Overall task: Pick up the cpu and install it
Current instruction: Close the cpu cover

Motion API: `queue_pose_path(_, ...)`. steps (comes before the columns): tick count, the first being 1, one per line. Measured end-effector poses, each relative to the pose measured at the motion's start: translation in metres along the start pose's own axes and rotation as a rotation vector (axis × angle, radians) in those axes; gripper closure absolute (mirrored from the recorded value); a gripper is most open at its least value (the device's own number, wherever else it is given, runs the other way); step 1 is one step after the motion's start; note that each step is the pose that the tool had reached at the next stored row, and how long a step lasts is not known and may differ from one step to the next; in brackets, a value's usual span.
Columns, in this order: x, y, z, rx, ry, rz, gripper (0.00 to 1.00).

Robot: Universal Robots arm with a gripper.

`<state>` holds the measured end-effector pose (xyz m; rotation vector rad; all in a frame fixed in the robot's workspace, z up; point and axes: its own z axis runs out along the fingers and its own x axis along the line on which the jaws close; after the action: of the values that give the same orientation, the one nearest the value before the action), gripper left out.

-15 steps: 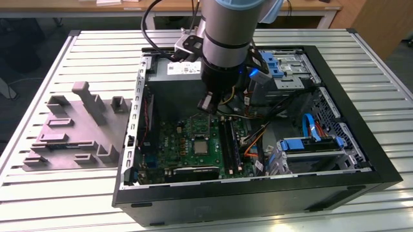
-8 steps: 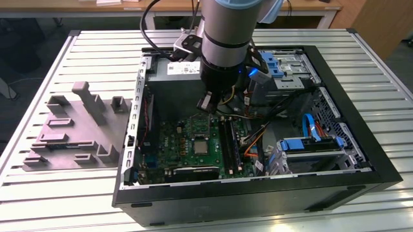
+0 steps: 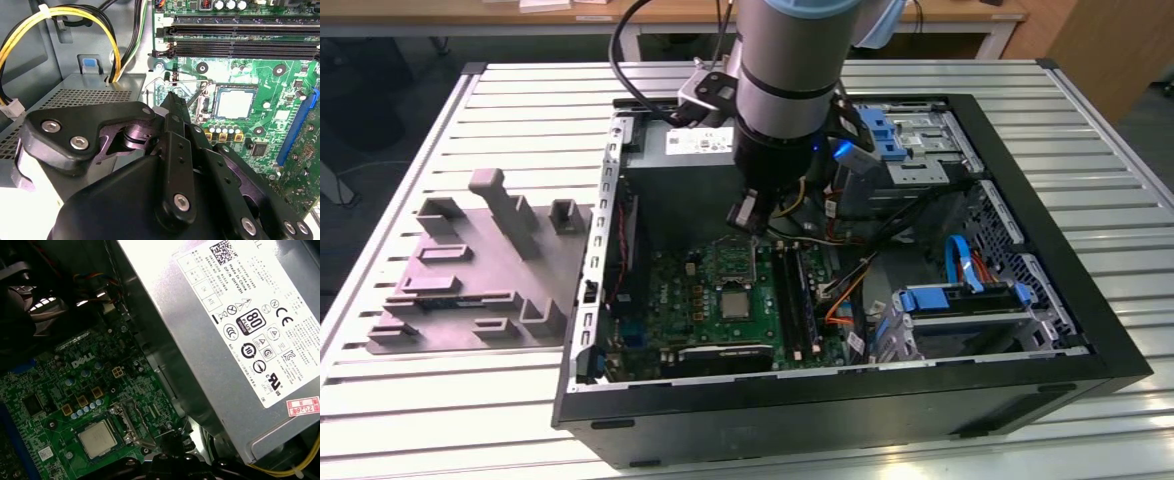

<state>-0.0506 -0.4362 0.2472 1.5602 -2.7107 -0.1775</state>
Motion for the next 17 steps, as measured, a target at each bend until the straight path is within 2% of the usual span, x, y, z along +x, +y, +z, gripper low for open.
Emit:
queue_pose_path(3,0.0001,0.0003,0.0001,0.0024,0.0043,-0.001,0.89)
queue_pose_path(9,0.0002,0.0004,0.0001,0.0103,0.0186,-0.004,0.89)
queue_pose_path(17,0.0009,0.0003,0.0002,0.0131,0.025,-0.013,0.89)
